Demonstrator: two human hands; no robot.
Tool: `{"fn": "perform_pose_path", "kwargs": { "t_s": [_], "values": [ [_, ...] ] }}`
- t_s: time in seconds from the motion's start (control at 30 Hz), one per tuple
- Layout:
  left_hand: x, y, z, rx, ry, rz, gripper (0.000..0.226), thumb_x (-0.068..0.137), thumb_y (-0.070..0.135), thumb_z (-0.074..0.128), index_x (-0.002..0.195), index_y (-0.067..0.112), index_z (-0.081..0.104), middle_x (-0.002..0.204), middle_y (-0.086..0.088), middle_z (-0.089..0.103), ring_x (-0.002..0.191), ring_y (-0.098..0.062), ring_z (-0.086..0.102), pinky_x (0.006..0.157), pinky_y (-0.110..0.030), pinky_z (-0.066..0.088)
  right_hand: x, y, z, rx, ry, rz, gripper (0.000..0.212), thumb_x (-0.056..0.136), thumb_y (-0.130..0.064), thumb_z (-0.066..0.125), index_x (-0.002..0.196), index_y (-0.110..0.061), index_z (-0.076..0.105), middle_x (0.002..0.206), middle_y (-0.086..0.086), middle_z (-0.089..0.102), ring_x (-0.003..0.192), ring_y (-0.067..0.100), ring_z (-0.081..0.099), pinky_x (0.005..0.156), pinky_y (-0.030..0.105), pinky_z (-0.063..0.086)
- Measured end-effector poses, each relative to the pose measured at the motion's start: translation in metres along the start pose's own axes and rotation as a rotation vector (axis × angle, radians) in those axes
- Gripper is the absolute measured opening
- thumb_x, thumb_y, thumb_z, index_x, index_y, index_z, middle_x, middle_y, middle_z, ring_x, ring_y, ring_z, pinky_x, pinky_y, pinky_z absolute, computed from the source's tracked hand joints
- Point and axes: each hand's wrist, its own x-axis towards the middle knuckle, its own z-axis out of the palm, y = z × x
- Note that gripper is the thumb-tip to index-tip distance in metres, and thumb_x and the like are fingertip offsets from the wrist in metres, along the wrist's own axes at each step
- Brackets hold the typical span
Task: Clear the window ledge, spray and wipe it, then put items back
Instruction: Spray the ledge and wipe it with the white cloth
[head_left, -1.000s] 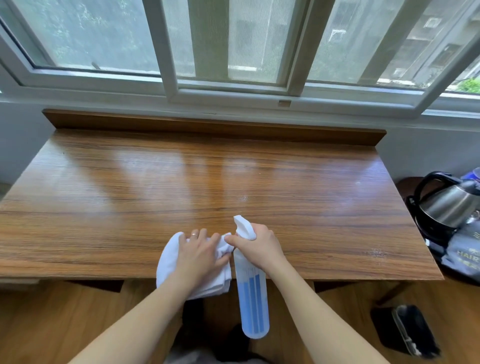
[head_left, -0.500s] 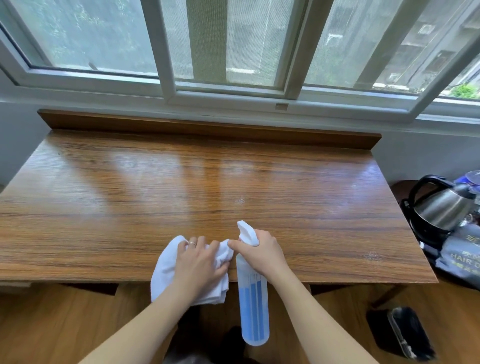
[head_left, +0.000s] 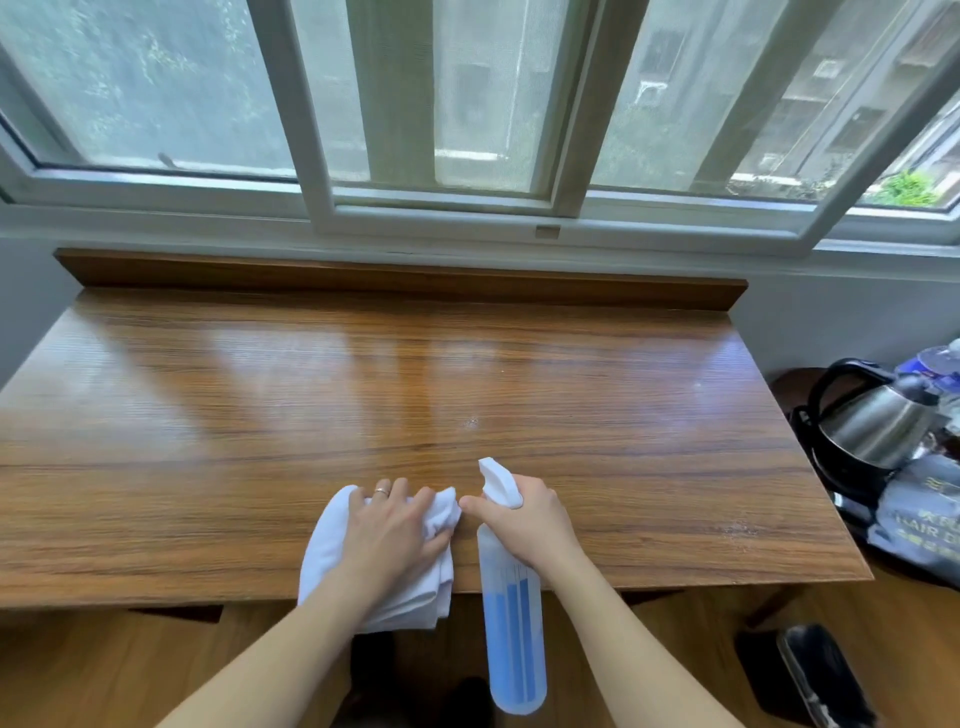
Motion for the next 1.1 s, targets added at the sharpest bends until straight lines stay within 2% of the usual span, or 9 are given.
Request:
{"fn": "perform_pose_path", "kwargs": {
  "t_s": [0.13, 0.27, 0.4, 0.57, 0.7, 0.83, 1.1],
  "values": [
    [0.034, -0.007, -0.003, 0.007, -0.039, -0.083, 0.048, 0.077, 0.065, 0.042, 0.076, 0.021, 0.061, 0.078, -0.006, 0.060, 0.076, -0.032, 0.062, 0.069, -0.046, 0.043, 0.002, -0.003, -0.003, 0.000, 0.006, 0.021, 0.043, 0.081, -0.051, 0.071, 0.091, -0.009, 0.066, 0.073, -0.007, 0.059, 0.068, 0.010, 0.053, 0.063, 0.029, 0.041],
    [0.050, -0.015, 0.002, 0.038, -0.100, -0.089, 0.049, 0.075, 0.066, 0.042, 0.080, 0.021, 0.063, 0.080, -0.006, 0.061, 0.078, -0.032, 0.062, 0.069, -0.047, 0.042, 0.009, -0.008, -0.004, 0.018, 0.015, 0.037, 0.039, 0.082, -0.049, 0.071, 0.085, -0.010, 0.065, 0.070, -0.007, 0.056, 0.064, 0.009, 0.050, 0.061, 0.027, 0.039],
    [0.047, -0.014, 0.003, 0.050, -0.079, -0.090, 0.048, 0.075, 0.065, 0.047, 0.083, 0.021, 0.064, 0.080, -0.005, 0.061, 0.078, -0.032, 0.061, 0.071, -0.046, 0.041, 0.014, -0.015, -0.005, 0.025, 0.029, 0.058, 0.041, 0.082, -0.049, 0.071, 0.088, -0.009, 0.066, 0.072, -0.007, 0.059, 0.066, 0.009, 0.052, 0.061, 0.027, 0.039],
    [0.047, -0.016, 0.008, 0.040, -0.071, -0.096, 0.047, 0.074, 0.065, 0.054, 0.085, 0.021, 0.065, 0.083, -0.005, 0.062, 0.080, -0.031, 0.060, 0.073, -0.045, 0.040, 0.020, -0.016, -0.004, 0.049, 0.035, 0.075, 0.033, 0.082, -0.050, 0.071, 0.079, -0.018, 0.062, 0.071, -0.008, 0.057, 0.064, 0.008, 0.050, 0.060, 0.026, 0.039],
    [0.045, -0.015, 0.008, 0.041, -0.050, -0.076, 0.050, 0.075, 0.066, 0.047, 0.086, 0.020, 0.064, 0.084, -0.005, 0.063, 0.082, -0.030, 0.061, 0.074, -0.045, 0.041, 0.020, -0.015, -0.004, 0.032, 0.032, 0.064, 0.041, 0.082, -0.049, 0.071, 0.089, -0.009, 0.067, 0.074, -0.006, 0.059, 0.066, 0.008, 0.052, 0.061, 0.026, 0.040],
    [0.045, -0.012, 0.005, 0.035, -0.054, -0.093, 0.053, 0.075, 0.067, 0.044, 0.085, 0.019, 0.065, 0.084, -0.006, 0.063, 0.082, -0.032, 0.061, 0.075, -0.047, 0.043, 0.017, -0.014, -0.008, 0.030, 0.001, 0.049, 0.032, 0.082, -0.048, 0.071, 0.074, -0.020, 0.057, 0.069, -0.008, 0.055, 0.062, 0.007, 0.049, 0.059, 0.025, 0.037],
    [0.040, -0.005, 0.004, 0.020, -0.043, -0.131, 0.052, 0.076, 0.063, 0.043, 0.083, 0.015, 0.064, 0.082, -0.008, 0.063, 0.078, -0.035, 0.062, 0.071, -0.045, 0.043, 0.019, -0.008, -0.023, -0.010, -0.011, 0.084, 0.034, 0.078, -0.052, 0.071, 0.075, -0.021, 0.059, 0.070, -0.006, 0.057, 0.063, 0.011, 0.051, 0.061, 0.028, 0.039]
  ]
}}
